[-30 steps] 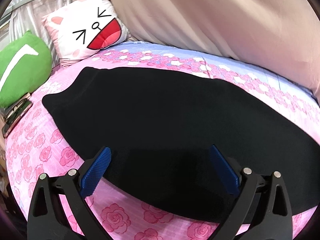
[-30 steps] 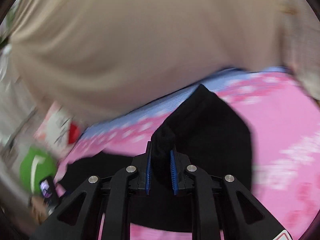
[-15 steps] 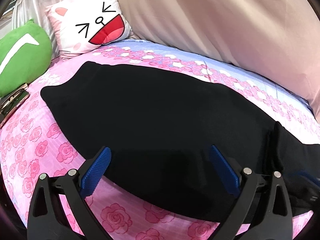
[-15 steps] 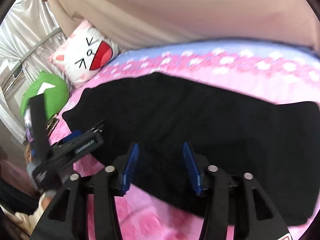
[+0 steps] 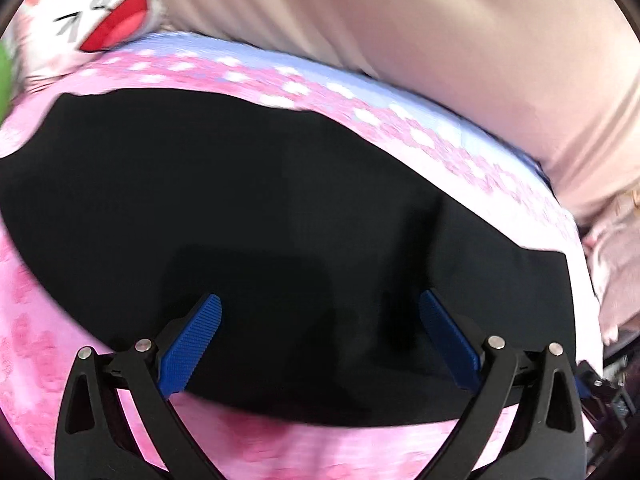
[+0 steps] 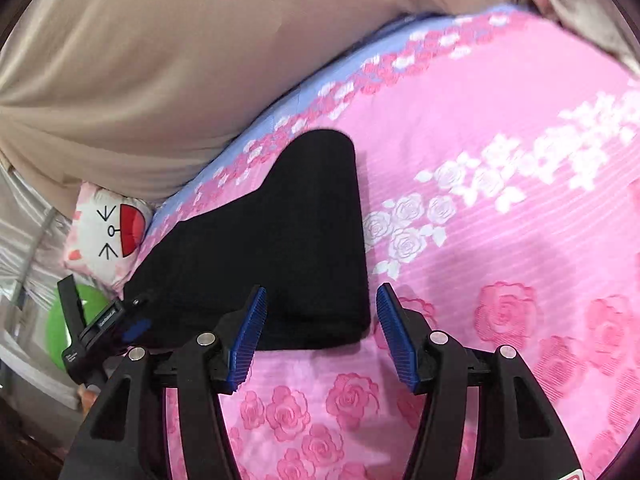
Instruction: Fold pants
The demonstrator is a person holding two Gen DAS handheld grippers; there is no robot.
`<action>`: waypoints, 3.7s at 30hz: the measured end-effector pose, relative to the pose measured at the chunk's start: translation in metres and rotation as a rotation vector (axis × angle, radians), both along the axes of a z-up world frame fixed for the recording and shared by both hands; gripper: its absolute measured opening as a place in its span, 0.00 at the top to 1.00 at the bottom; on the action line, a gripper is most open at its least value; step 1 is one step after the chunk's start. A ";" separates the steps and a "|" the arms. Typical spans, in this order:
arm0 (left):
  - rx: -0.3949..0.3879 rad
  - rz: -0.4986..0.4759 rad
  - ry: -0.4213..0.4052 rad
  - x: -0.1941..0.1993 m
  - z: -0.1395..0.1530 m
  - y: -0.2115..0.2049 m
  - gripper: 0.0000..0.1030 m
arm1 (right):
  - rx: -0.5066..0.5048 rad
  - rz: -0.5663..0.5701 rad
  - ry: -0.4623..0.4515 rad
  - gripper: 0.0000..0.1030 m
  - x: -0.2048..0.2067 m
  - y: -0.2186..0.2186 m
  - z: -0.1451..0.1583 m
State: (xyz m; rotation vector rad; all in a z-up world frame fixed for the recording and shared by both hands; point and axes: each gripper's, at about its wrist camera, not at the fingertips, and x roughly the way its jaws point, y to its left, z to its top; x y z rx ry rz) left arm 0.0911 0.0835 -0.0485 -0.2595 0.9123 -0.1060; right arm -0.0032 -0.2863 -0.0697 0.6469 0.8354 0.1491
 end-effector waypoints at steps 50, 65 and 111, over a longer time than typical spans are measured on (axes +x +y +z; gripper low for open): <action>0.233 0.297 -0.139 -0.030 0.002 0.142 0.14 | -0.469 0.115 -0.091 0.36 0.033 0.097 0.060; 0.247 0.295 -0.139 -0.041 0.008 0.104 0.12 | 0.009 0.089 -0.026 0.83 0.029 0.047 0.001; -0.029 0.392 0.018 -0.042 -0.014 0.187 0.06 | -0.572 0.378 -0.107 0.71 0.042 0.198 0.032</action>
